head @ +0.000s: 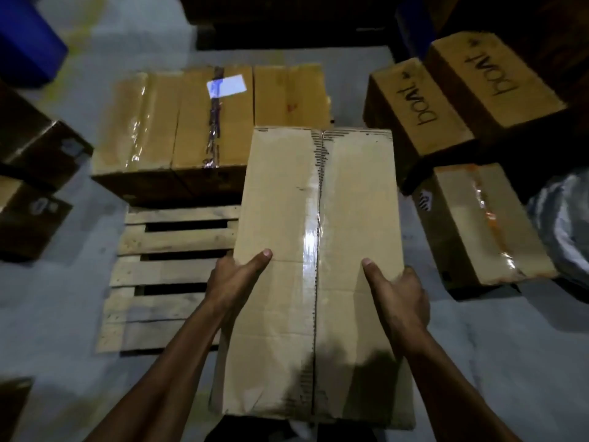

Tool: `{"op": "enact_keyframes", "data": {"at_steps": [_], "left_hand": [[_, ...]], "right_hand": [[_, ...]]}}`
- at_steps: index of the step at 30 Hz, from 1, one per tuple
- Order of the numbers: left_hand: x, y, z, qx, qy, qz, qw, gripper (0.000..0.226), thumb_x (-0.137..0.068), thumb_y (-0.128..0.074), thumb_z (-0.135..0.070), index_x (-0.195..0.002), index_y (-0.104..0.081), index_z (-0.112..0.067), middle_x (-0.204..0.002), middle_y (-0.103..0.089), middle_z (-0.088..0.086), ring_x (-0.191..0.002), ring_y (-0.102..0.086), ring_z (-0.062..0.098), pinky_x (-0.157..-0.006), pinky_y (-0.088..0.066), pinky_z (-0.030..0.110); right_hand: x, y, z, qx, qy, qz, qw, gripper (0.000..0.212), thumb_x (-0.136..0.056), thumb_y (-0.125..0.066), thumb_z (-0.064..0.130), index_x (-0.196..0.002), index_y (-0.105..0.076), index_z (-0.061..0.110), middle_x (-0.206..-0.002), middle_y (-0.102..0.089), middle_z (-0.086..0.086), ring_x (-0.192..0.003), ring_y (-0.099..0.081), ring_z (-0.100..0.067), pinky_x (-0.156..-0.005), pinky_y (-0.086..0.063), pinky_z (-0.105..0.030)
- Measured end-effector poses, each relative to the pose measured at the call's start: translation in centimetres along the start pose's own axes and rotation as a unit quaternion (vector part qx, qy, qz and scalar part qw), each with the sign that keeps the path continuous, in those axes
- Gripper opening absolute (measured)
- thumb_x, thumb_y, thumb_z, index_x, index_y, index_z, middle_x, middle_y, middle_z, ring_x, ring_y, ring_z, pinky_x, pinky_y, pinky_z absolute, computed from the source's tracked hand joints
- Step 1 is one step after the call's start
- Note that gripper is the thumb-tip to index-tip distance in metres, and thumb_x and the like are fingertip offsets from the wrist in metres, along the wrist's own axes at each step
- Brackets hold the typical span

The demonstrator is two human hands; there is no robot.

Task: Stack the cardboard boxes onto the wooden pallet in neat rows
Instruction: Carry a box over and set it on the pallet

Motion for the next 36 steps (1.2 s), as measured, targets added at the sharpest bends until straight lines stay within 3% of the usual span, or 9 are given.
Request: {"op": "enact_keyframes", "data": {"at_steps": [8,10,14,19,24,27,31,34,36], "left_hand": [[-6.4,-5.1,5.4,0.027,0.05,-0.056,0.997,0.062,-0.053,-0.077,-0.07,-0.096,-0.071,-0.025,-0.096,-0.077,0.0,-0.09,-0.073,0.024,-0.088,-0.06,0.049],[-8.1,-6.1,7.1,0.031,0.053,-0.056,0.997,0.064,-0.052,-0.075,-0.072,-0.096,-0.071,-0.026,-0.096,-0.077,-0.001,-0.091,-0.073,0.023,-0.088,-0.059,0.05],[-11.5,-7.9,10.6,0.043,0.062,-0.072,0.995,0.06,-0.051,-0.076,-0.07,-0.094,-0.072,-0.028,-0.094,-0.078,-0.003,-0.091,-0.073,0.022,-0.09,-0.059,0.049],[-15.9,-9.3,13.9,0.056,0.069,-0.088,0.992,0.057,-0.054,-0.076,-0.068,-0.092,-0.072,-0.026,-0.09,-0.078,-0.002,-0.088,-0.074,0.024,-0.087,-0.06,0.051],[-19.9,-9.5,15.1,0.03,0.048,-0.087,0.995,0.056,-0.073,-0.071,-0.063,-0.109,-0.07,-0.019,-0.094,-0.075,0.003,-0.09,-0.071,0.026,-0.081,-0.059,0.041],[-22.1,-9.8,14.9,0.02,0.029,-0.093,0.995,0.059,-0.079,-0.068,-0.06,-0.117,-0.067,-0.015,-0.098,-0.072,0.005,-0.09,-0.068,0.026,-0.075,-0.054,0.034],[-25.4,-10.3,14.9,0.02,0.023,-0.074,0.997,0.078,-0.07,-0.066,-0.07,-0.126,-0.064,-0.015,-0.109,-0.072,0.004,-0.1,-0.067,0.026,-0.083,-0.055,0.035],[-27.1,-11.1,16.0,-0.02,0.009,-0.052,0.998,0.059,-0.091,-0.064,-0.055,-0.132,-0.058,-0.014,-0.116,-0.067,0.004,-0.106,-0.064,0.025,-0.08,-0.051,0.031],[-28.0,-11.2,16.7,-0.037,0.004,-0.066,0.997,0.058,-0.093,-0.063,-0.052,-0.136,-0.054,-0.015,-0.118,-0.065,0.004,-0.107,-0.063,0.025,-0.086,-0.051,0.035]], "right_hand": [[-10.0,-5.3,-3.4,0.045,0.016,0.066,0.997,0.082,-0.073,-0.058,0.08,-0.126,-0.049,0.018,-0.117,-0.06,-0.005,-0.107,-0.059,-0.03,-0.096,-0.048,-0.053],[-12.0,-6.8,-4.7,0.041,0.031,0.073,0.996,0.087,-0.069,-0.056,0.084,-0.125,-0.05,0.017,-0.114,-0.061,-0.004,-0.105,-0.06,-0.029,-0.095,-0.049,-0.053],[-15.5,-10.1,-7.2,0.049,0.027,0.09,0.994,0.075,-0.077,-0.058,0.075,-0.124,-0.051,0.018,-0.111,-0.06,-0.002,-0.103,-0.059,-0.028,-0.092,-0.047,-0.043],[-19.2,-14.1,-9.0,0.053,0.028,0.084,0.995,0.077,-0.077,-0.059,0.076,-0.126,-0.051,0.017,-0.115,-0.061,-0.005,-0.106,-0.058,-0.03,-0.096,-0.047,-0.046],[-21.7,-17.1,-9.0,0.037,0.047,0.086,0.994,0.084,-0.071,-0.056,0.079,-0.123,-0.052,0.013,-0.109,-0.06,-0.005,-0.101,-0.058,-0.028,-0.088,-0.045,-0.039],[-23.3,-18.3,-9.0,0.03,0.056,0.078,0.995,0.07,-0.081,-0.062,0.068,-0.123,-0.051,0.013,-0.107,-0.057,-0.002,-0.103,-0.058,-0.027,-0.085,-0.043,-0.036],[-25.6,-19.9,-9.4,0.016,0.043,0.063,0.997,0.073,-0.082,-0.062,0.065,-0.134,-0.045,0.017,-0.121,-0.058,-0.005,-0.114,-0.056,-0.03,-0.096,-0.045,-0.044],[-26.4,-21.6,-9.9,0.022,0.029,0.083,0.996,0.081,-0.083,-0.061,0.066,-0.144,-0.032,0.022,-0.138,-0.051,-0.008,-0.124,-0.051,-0.035,-0.103,-0.043,-0.053],[-26.9,-22.6,-9.7,0.024,0.043,0.083,0.995,0.078,-0.085,-0.06,0.065,-0.144,-0.029,0.025,-0.14,-0.05,-0.007,-0.125,-0.05,-0.035,-0.103,-0.042,-0.053]]}}
Point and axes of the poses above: each hand's wrist, its own x-axis away from the middle knuckle, its own y-axis out of the back of the hand, z = x × y, the point moved 3 cm from there along -x, towards the middle knuckle
